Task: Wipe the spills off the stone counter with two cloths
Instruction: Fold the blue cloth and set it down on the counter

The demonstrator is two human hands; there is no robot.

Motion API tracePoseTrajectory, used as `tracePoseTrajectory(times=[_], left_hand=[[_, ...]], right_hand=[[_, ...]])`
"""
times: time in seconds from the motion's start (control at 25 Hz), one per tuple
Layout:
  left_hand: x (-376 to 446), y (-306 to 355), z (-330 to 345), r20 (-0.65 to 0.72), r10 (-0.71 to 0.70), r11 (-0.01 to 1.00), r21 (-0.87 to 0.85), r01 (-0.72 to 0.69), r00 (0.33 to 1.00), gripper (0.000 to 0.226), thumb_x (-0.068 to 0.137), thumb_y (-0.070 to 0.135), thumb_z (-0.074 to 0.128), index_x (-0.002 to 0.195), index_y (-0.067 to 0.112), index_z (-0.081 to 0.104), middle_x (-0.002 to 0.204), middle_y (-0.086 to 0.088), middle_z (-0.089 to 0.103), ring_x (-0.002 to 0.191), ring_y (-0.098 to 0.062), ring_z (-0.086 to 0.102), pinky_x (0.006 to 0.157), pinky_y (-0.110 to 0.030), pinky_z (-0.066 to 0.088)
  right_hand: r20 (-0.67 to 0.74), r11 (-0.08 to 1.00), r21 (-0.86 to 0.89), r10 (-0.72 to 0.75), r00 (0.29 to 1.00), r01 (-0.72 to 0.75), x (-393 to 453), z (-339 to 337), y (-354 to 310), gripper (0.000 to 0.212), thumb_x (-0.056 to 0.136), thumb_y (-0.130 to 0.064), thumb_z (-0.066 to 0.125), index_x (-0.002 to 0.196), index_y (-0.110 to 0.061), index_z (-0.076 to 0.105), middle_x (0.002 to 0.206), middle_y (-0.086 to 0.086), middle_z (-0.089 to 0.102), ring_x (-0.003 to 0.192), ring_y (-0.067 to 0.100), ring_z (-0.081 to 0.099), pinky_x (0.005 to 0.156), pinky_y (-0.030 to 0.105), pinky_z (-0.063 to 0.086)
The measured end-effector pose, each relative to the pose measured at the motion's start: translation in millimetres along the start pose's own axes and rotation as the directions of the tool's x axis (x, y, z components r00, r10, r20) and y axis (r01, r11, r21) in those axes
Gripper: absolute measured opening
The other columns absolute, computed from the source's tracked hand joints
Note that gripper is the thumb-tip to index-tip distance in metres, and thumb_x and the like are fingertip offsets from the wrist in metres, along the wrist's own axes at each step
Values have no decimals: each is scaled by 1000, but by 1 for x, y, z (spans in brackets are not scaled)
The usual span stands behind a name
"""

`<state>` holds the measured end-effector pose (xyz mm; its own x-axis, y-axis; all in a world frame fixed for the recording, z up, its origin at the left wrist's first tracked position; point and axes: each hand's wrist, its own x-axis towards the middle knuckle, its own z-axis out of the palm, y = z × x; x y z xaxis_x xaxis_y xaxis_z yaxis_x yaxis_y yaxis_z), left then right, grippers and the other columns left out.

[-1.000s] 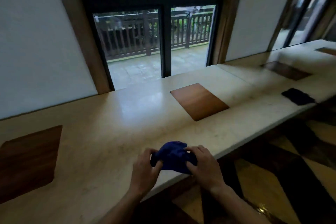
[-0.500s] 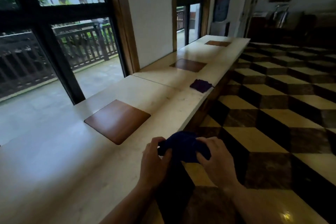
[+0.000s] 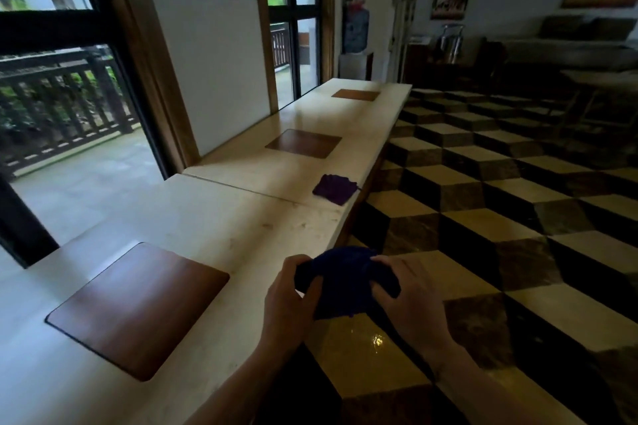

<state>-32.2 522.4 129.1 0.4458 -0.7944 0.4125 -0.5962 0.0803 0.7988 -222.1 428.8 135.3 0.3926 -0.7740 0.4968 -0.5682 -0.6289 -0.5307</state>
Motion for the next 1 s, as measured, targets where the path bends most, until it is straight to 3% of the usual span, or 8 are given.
tracePoseTrajectory(times=[0.08, 0.24, 0.44, 0.64, 0.76, 0.84, 1.0], left_hand=[[37, -6, 7, 5, 23, 999, -33, -23, 1000, 39, 94, 15, 64, 107, 47, 45, 96, 20, 65, 87, -2, 64, 70, -19, 52], [100, -20, 31, 35, 59, 992, -117, -54, 998, 29, 92, 27, 59, 109, 46, 47, 98, 17, 66, 86, -5, 65, 71, -23, 54], [163, -32, 76, 78, 88, 982, -175, -73, 993, 35, 95, 17, 61, 113, 44, 48, 103, 17, 66, 92, -3, 66, 75, -28, 58], [228, -46, 131, 113, 45, 982, -189, -23, 993, 26, 96, 17, 60, 118, 31, 53, 105, 15, 66, 92, -3, 66, 73, -28, 58], [277, -45, 174, 136, 31, 985, -170, -8, 990, 31, 96, 19, 60, 115, 41, 50, 104, 14, 66, 89, -2, 66, 73, -29, 58], [308, -41, 198, 159, 13, 987, -158, 12, 987, 29, 97, 20, 59, 117, 39, 51, 106, 12, 66, 91, -3, 67, 74, -32, 60], [371, -35, 247, 149, -57, 990, -123, 75, 987, 35, 97, 17, 59, 111, 47, 48, 107, 13, 63, 93, 1, 64, 76, -26, 59]], right_hand=[[-38, 1000, -7, 17, 999, -17, 33, 10, 7, 38, 82, -24, 74, 118, -23, 64, 108, -7, 59, 98, 1, 47, 76, 8, 35], [-101, 998, -27, 58, 993, -61, 75, 20, 23, 34, 83, -33, 65, 116, -23, 64, 104, -13, 53, 94, -6, 40, 81, 4, 34], [-143, 985, -140, 84, 986, -104, 135, 27, 61, 38, 85, -45, 53, 115, -24, 65, 104, -10, 58, 94, -2, 40, 83, 19, 29], [-138, 987, -52, 147, 980, -155, 192, 45, 118, 33, 86, -39, 60, 115, -24, 65, 104, -16, 50, 91, -5, 38, 90, 1, 20], [-101, 977, 25, 212, 972, -210, 241, 48, 166, 28, 90, -26, 69, 118, -26, 63, 106, -17, 49, 86, -7, 42, 87, 15, 31], [-56, 972, 39, 232, 971, -230, 270, 45, 192, 30, 92, -28, 67, 121, -30, 61, 108, -18, 47, 87, -5, 43, 88, 28, 39], [45, 969, 52, 241, 969, -243, 339, 46, 247, 30, 95, -32, 60, 125, -35, 56, 112, -20, 43, 92, 1, 40, 88, 26, 34]])
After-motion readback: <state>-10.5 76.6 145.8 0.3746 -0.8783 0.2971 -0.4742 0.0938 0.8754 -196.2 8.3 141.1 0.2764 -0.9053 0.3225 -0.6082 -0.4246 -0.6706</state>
